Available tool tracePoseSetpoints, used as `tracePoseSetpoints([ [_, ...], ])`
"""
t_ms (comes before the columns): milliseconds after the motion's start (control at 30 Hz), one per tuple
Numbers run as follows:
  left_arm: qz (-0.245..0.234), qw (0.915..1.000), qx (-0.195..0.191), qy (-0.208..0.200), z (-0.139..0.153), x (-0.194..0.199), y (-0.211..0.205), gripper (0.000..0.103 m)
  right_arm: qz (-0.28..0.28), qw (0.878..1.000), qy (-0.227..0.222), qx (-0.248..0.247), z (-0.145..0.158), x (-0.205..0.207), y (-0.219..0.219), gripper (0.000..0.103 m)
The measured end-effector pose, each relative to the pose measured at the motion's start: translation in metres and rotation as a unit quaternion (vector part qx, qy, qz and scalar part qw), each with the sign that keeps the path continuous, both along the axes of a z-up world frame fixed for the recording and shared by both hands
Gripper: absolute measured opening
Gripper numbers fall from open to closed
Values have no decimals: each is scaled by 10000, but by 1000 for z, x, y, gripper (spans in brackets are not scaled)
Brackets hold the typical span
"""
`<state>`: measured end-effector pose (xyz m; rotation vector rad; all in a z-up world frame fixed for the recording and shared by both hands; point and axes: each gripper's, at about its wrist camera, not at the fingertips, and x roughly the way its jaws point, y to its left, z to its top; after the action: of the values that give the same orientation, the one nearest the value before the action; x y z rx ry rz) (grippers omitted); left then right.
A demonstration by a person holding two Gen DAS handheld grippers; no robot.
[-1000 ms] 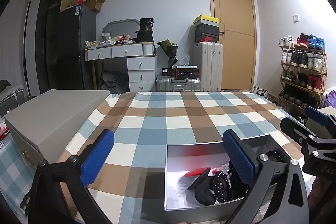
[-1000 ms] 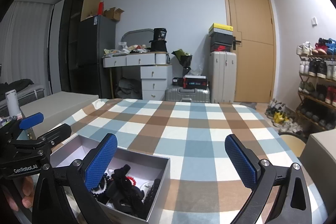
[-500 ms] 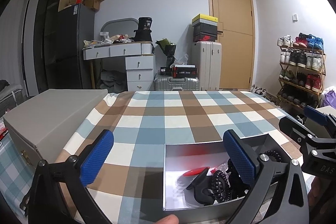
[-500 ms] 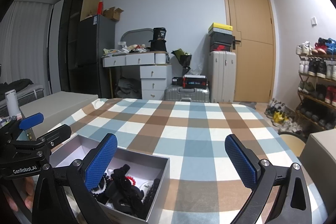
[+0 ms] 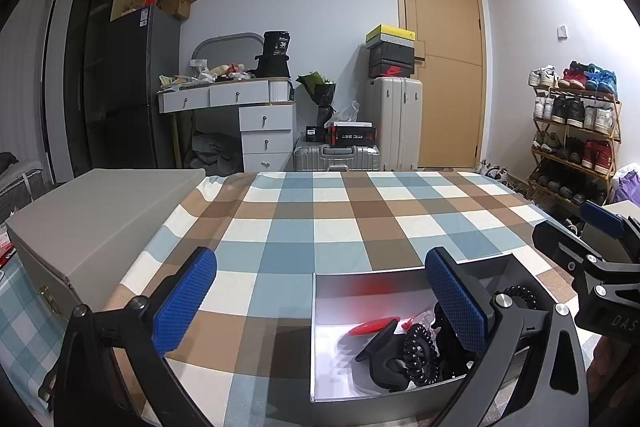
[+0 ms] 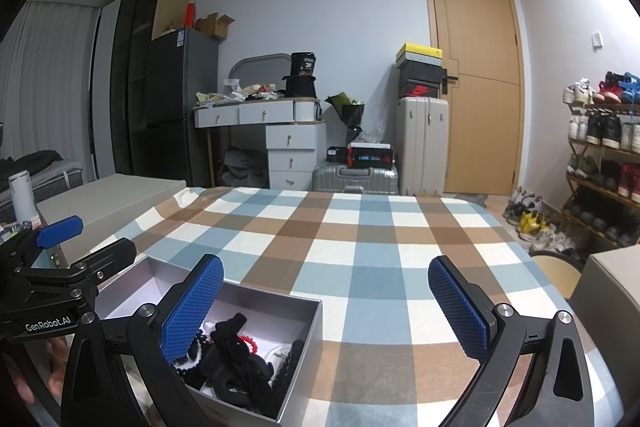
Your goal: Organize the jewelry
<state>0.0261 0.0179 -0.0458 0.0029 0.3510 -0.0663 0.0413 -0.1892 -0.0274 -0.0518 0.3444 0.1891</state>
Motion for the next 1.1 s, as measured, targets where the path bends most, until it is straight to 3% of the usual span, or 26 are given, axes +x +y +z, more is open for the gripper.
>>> tracePoseSetpoints([
  [1100,-82,9999,45,-112,-1,-1,-2,102,-1,10000,3,-1,0,0,0,103],
])
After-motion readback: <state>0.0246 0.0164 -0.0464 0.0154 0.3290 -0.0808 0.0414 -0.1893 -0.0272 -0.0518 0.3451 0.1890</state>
